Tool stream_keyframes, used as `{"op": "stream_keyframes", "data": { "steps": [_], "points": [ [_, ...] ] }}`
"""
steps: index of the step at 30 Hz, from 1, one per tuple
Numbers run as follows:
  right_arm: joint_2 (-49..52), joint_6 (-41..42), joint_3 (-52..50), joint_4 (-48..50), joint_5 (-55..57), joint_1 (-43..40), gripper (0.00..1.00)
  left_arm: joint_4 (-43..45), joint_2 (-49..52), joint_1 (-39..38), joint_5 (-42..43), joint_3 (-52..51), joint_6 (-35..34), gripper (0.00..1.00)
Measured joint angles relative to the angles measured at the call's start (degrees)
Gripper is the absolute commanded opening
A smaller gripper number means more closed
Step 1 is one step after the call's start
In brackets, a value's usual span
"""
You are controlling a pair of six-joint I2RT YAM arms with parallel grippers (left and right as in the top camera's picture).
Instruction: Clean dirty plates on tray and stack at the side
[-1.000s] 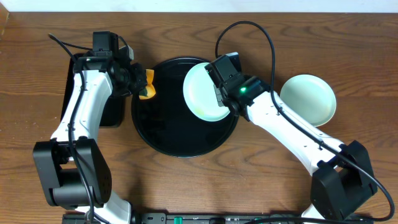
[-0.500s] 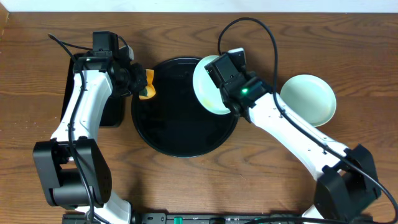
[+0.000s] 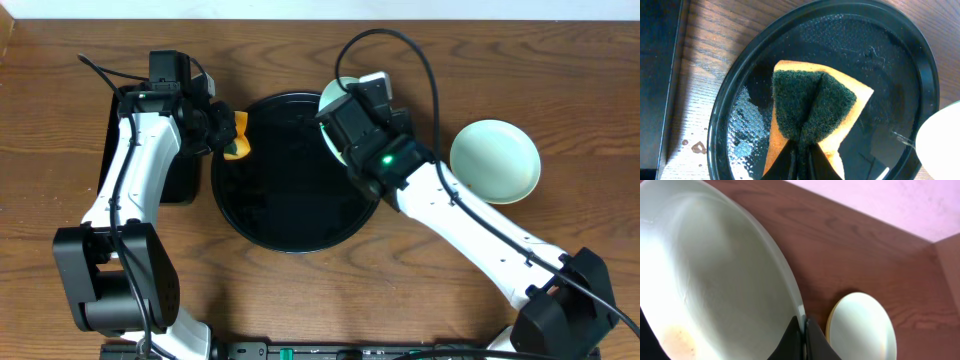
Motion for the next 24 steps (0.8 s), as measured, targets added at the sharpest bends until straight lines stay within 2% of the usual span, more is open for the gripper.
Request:
{"op": "stream_keyframes", "data": {
  "steps": [24],
  "points": [
    [0.0, -4.5, 0.0, 1.0, 7.9, 3.5, 0.01, 0.0, 0.0, 0.0, 0.0, 0.0, 0.0, 0.07]
  ]
}}
